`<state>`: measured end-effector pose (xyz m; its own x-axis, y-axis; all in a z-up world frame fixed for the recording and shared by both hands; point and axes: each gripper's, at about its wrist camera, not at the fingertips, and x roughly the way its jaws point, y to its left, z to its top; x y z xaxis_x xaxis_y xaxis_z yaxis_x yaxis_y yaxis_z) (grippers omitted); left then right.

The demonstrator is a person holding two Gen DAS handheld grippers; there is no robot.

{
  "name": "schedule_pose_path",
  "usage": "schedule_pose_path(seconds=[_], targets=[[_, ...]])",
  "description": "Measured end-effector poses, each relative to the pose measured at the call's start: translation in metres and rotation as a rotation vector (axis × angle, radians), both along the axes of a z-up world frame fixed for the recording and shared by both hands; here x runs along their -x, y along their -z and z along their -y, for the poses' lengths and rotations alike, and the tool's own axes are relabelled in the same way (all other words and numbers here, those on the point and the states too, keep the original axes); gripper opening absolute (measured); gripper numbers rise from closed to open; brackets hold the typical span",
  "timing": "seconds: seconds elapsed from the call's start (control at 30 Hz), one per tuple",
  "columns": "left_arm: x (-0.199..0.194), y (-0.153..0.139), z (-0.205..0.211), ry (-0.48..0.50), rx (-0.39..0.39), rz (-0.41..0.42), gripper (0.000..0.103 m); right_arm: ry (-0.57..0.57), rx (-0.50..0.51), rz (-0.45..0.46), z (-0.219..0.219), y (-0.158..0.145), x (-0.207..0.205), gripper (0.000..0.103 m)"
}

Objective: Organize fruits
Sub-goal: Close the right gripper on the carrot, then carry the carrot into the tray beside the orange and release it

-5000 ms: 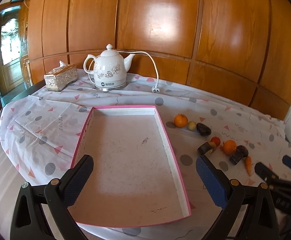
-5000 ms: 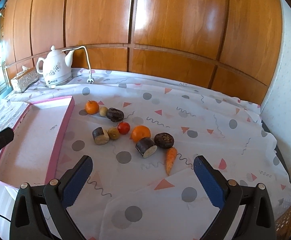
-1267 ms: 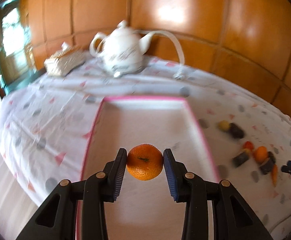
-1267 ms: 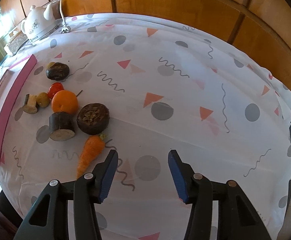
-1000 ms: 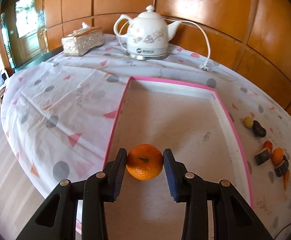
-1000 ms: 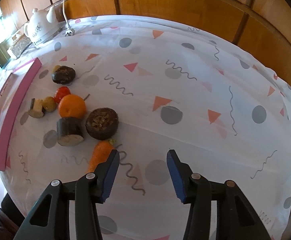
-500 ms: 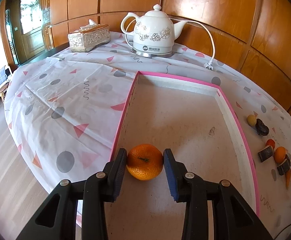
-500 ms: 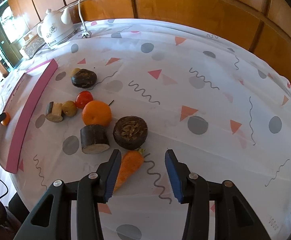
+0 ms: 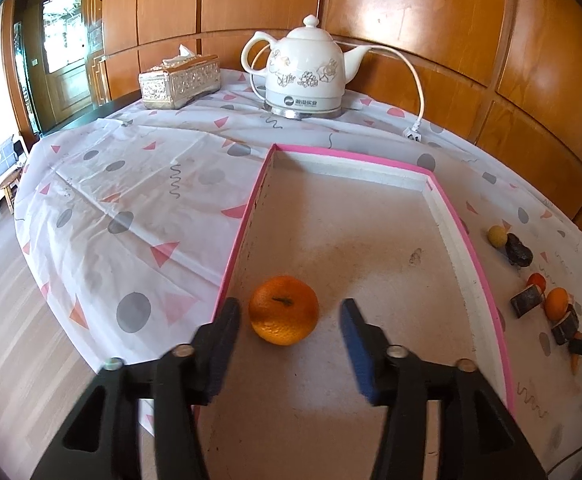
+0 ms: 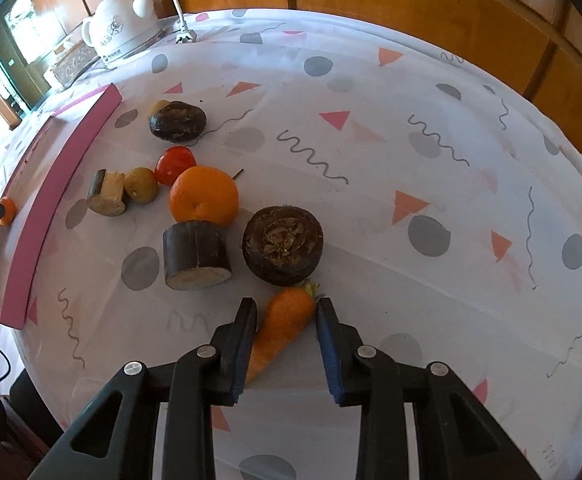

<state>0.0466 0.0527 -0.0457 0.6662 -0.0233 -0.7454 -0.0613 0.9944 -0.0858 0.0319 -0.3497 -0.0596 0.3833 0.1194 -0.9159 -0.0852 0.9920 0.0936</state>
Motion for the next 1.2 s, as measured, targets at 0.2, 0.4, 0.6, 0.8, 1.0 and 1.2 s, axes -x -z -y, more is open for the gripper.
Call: schedule_pose_path(seconds=[0.2, 0.4, 0.6, 0.8, 1.0, 1.2], targets=[[0.009, -0.013, -0.001, -0.007, -0.011, 0.045, 0.072, 0.029, 0.049, 0.003, 0.005, -0.002, 0.002, 0.027], [0.015, -0.019, 0.001, 0.000, -0.015, 0.054, 0.076, 0.057, 0.064, 0.038, 0.013, -0.010, 0.005, 0.026], [0.019, -0.025, 0.001, -0.005, -0.015, 0.077, 0.078, 0.049, 0.077, 0.039, 0.011, -0.010, 0.003, 0.026], [0.020, -0.028, -0.002, -0.019, -0.006, 0.081, 0.079, 0.075, 0.077, 0.077, 0.018, -0.021, 0.009, 0.026], [0.020, -0.027, -0.006, -0.031, 0.001, 0.081, 0.081, 0.070, 0.034, 0.177, 0.013, -0.055, 0.021, 0.026], [0.021, -0.025, -0.010, -0.051, 0.005, 0.082, 0.084, -0.036, -0.076, 0.239, -0.035, -0.083, 0.023, 0.026]])
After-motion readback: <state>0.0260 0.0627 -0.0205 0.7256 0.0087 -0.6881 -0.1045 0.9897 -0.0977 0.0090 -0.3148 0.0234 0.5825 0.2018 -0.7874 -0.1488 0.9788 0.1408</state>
